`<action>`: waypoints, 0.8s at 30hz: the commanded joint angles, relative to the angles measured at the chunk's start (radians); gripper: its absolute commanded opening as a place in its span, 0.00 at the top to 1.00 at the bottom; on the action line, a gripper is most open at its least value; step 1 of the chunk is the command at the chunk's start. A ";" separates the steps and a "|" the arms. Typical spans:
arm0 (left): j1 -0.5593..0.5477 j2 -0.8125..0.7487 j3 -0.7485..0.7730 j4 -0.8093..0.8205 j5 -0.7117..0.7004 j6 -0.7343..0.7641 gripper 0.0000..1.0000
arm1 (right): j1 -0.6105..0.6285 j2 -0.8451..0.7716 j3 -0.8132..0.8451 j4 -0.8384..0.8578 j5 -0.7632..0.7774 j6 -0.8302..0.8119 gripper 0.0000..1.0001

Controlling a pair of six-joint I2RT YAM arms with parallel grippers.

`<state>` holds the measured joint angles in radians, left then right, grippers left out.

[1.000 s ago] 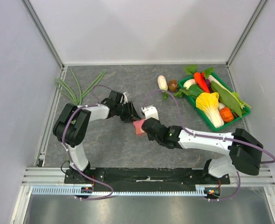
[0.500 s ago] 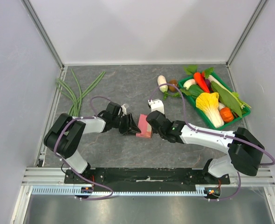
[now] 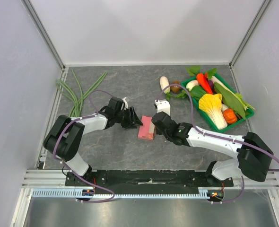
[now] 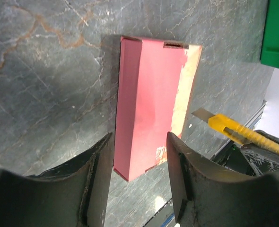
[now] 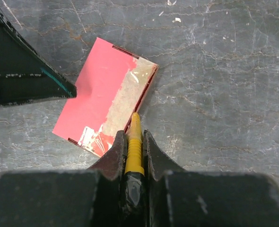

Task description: Unpack the express box

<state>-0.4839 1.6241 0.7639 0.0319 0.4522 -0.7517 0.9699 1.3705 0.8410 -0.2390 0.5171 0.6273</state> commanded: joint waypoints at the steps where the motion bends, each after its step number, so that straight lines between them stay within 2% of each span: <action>1: -0.001 0.052 0.049 -0.018 -0.023 0.026 0.47 | -0.013 -0.030 -0.033 0.030 0.003 0.087 1.00; 7: -0.001 0.086 0.051 -0.050 -0.046 0.025 0.53 | -0.026 -0.088 -0.074 0.006 0.052 0.167 1.00; 10: -0.001 0.114 0.066 -0.105 -0.075 0.012 0.61 | -0.043 -0.102 -0.092 0.009 0.040 0.189 1.00; 24: 0.001 0.129 0.068 -0.187 -0.122 0.000 0.75 | -0.083 -0.145 -0.207 0.208 -0.083 0.299 1.00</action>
<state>-0.4881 1.7168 0.8406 -0.0460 0.4450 -0.7609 0.8898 1.2537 0.6399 -0.1452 0.4618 0.8768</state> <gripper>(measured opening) 0.264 0.141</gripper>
